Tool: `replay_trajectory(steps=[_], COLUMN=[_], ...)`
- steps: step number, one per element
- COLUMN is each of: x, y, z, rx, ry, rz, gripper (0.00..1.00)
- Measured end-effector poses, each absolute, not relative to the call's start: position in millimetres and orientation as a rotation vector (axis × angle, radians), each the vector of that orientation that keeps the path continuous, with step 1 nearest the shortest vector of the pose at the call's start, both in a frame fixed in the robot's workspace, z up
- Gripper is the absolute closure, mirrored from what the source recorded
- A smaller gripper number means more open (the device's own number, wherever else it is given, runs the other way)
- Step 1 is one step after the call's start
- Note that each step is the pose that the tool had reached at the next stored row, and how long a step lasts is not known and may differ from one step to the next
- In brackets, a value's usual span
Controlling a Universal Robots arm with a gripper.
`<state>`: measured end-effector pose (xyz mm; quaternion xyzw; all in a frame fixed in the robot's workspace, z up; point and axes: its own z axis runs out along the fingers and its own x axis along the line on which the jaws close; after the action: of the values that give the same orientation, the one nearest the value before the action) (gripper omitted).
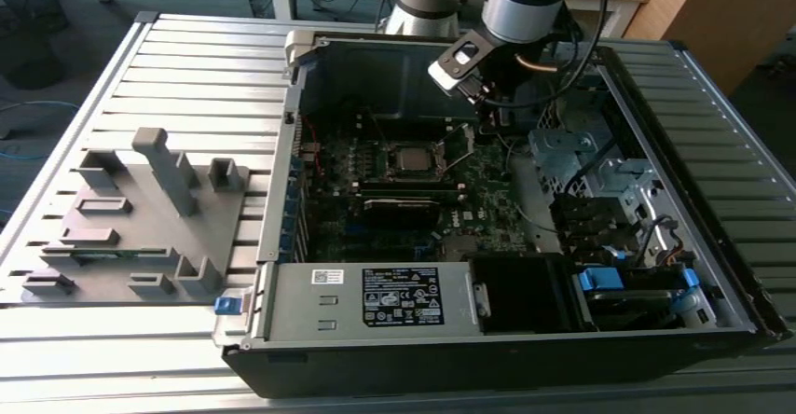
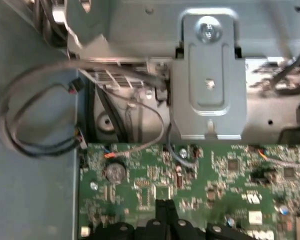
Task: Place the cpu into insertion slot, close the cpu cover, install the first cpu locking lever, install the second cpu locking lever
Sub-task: 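Close the cpu cover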
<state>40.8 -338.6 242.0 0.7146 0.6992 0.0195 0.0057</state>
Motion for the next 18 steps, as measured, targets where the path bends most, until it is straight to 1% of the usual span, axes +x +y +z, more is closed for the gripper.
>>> replay_trajectory(steps=[15, 18], x=[-19, -20], y=[-339, -339], z=[242, 242], rx=[2.203, 2.203], ry=[2.157, 2.157], rz=[0.13, 0.131], gripper=[0.9, 0.9])
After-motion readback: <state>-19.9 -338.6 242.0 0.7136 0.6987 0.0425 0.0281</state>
